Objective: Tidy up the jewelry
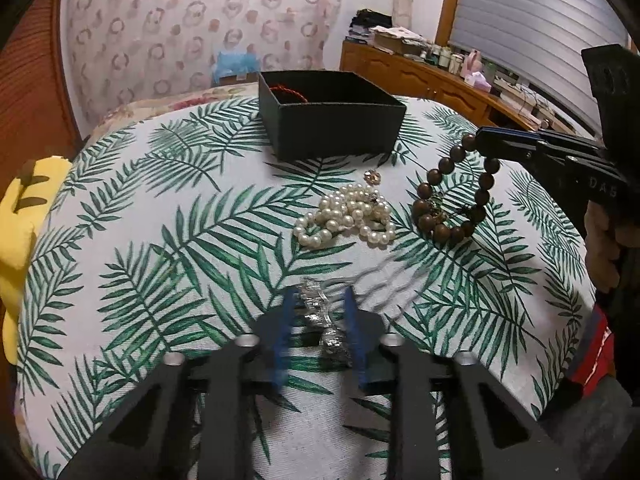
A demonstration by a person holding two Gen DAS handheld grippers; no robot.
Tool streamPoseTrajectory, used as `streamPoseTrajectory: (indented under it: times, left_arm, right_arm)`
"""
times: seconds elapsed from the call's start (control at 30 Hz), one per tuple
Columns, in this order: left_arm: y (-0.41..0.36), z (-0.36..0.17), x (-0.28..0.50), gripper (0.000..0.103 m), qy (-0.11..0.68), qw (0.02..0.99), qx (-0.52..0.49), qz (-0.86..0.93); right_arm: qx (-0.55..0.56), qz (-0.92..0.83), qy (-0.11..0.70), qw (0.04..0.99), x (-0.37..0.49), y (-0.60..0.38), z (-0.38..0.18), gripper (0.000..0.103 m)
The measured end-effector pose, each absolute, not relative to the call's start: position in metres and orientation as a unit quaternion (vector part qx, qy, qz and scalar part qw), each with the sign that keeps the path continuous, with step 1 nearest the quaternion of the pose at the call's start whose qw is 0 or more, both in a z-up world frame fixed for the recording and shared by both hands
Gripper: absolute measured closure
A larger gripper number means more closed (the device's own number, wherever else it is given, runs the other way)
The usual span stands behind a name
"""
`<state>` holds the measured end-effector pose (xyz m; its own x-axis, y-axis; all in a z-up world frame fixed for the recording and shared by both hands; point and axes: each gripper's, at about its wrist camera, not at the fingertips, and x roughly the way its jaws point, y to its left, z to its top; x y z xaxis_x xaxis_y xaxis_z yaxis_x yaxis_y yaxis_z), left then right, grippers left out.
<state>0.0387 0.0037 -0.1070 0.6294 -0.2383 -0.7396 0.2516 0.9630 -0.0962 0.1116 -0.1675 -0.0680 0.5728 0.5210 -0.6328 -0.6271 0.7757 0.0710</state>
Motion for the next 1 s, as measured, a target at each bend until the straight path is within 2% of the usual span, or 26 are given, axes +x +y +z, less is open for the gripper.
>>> streamPoseTrajectory:
  times: [0.43, 0.47, 0.5, 0.57, 1.0]
  left_arm:
    - [0.007, -0.095, 0.033, 0.092, 0.376, 0.916, -0.006, -0.138]
    - [0.008, -0.093, 0.033, 0.093, 0.370, 0.918, -0.011, -0.141]
    - [0.008, -0.092, 0.033, 0.100, 0.366, 0.920, -0.013, -0.141]
    - [0.009, -0.089, 0.033, 0.101, 0.362, 0.922, -0.015, -0.140]
    - [0.008, -0.074, 0.033, 0.102, 0.339, 0.930, -0.016, -0.140]
  right_arm:
    - [-0.080, 0.326, 0.329, 0.883, 0.110, -0.165, -0.067, 0.088]
    - [-0.080, 0.327, 0.328, 0.883, 0.110, -0.165, -0.066, 0.088]
    - [-0.079, 0.327, 0.327, 0.883, 0.109, -0.165, -0.066, 0.088]
    - [-0.079, 0.329, 0.326, 0.883, 0.108, -0.164, -0.065, 0.088]
    - [-0.087, 0.334, 0.314, 0.885, 0.104, -0.161, -0.052, 0.088]
